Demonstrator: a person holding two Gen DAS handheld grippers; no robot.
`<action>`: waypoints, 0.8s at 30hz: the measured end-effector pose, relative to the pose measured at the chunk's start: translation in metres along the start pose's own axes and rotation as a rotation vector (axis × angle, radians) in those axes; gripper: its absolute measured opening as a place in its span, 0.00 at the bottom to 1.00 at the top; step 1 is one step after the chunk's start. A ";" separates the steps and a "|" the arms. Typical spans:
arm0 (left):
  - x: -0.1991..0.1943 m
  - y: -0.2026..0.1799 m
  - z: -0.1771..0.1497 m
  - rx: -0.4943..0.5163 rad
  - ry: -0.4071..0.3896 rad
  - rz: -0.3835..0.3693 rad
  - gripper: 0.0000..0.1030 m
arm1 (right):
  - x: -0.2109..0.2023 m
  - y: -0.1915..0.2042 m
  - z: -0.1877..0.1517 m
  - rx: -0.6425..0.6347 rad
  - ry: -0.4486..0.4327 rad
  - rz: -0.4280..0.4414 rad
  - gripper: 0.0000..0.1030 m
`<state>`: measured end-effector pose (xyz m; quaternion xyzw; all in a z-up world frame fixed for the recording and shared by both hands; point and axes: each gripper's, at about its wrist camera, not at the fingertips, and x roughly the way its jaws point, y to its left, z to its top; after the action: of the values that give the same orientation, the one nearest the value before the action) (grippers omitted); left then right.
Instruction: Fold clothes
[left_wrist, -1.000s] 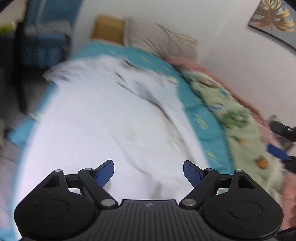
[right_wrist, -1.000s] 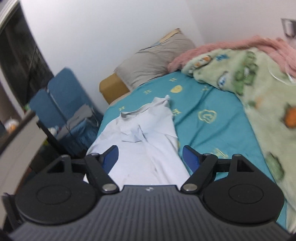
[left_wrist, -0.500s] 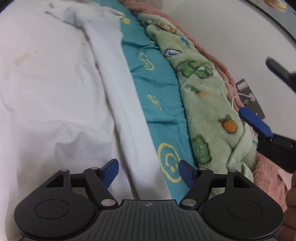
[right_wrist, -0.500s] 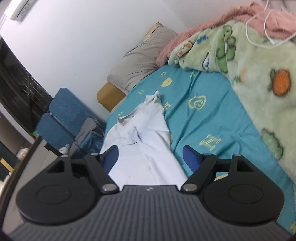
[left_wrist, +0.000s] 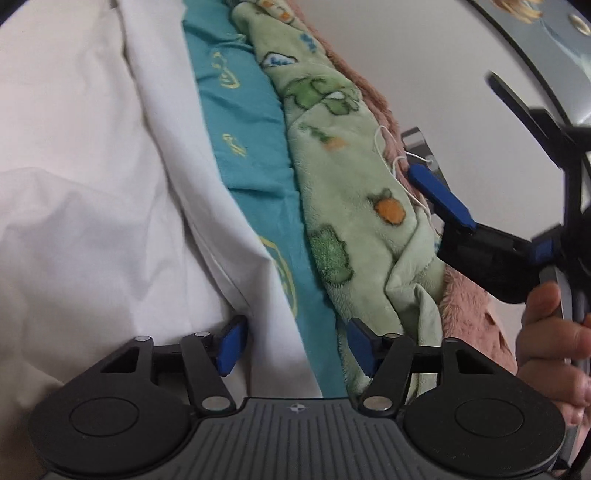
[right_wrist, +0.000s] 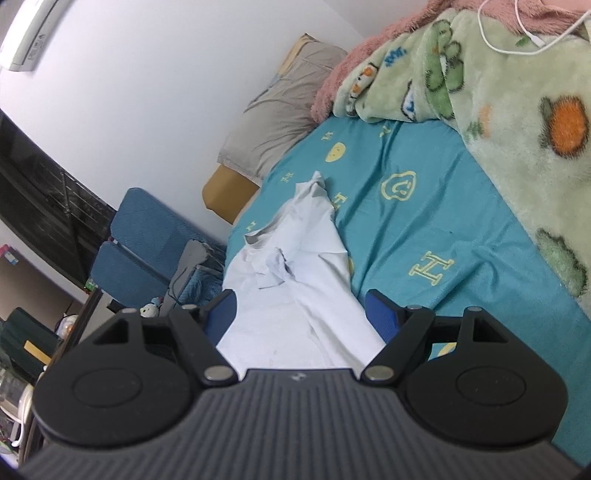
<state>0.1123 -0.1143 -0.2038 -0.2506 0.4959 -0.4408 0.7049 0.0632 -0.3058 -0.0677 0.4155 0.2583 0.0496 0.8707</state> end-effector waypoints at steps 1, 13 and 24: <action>0.001 -0.003 -0.001 0.022 0.013 0.011 0.62 | 0.001 -0.001 0.000 0.006 0.004 0.000 0.77; -0.052 -0.036 0.004 0.037 0.048 0.094 0.04 | -0.008 -0.004 0.000 0.019 -0.034 -0.015 0.77; -0.128 -0.033 -0.007 -0.030 0.012 0.358 0.04 | 0.003 0.006 -0.008 -0.053 -0.009 -0.073 0.77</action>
<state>0.0780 -0.0179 -0.1192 -0.1660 0.5434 -0.3023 0.7653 0.0626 -0.2956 -0.0683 0.3827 0.2680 0.0229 0.8839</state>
